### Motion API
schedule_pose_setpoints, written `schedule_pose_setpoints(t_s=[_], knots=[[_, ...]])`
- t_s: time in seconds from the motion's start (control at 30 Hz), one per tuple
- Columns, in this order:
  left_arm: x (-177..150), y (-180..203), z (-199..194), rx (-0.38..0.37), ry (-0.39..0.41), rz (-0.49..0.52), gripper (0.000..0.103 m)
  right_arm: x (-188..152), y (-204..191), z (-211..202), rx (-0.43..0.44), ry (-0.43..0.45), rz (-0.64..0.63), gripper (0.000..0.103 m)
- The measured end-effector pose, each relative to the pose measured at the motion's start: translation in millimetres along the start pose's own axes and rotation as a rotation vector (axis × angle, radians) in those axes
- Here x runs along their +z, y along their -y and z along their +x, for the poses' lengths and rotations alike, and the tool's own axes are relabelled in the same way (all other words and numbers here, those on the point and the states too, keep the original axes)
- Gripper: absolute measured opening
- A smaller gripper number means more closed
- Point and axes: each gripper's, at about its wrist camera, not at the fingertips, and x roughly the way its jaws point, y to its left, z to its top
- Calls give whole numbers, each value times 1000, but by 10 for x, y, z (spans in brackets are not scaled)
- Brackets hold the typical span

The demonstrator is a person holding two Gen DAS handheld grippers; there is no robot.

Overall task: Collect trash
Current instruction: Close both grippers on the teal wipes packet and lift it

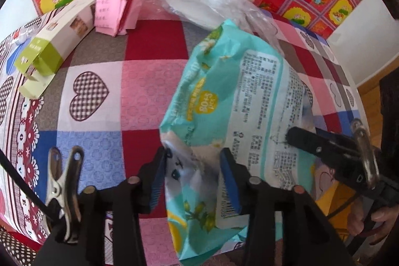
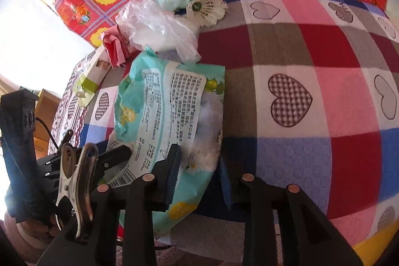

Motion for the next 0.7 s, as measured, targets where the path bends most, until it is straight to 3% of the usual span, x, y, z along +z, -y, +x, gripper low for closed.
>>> schedule_pose_setpoints(t_s=[0.13,0.27,0.7], knots=[[-9,56,6,17,-4,3,42,-34,-33,34,-11,4,-18,37],[-24,71,-11,10,-7,-15,33,-80,-62,-41,-30,33,-51,32],[-15,553,-228,-14,35,81,31,-238,118,-501,-50,131,-33,26]])
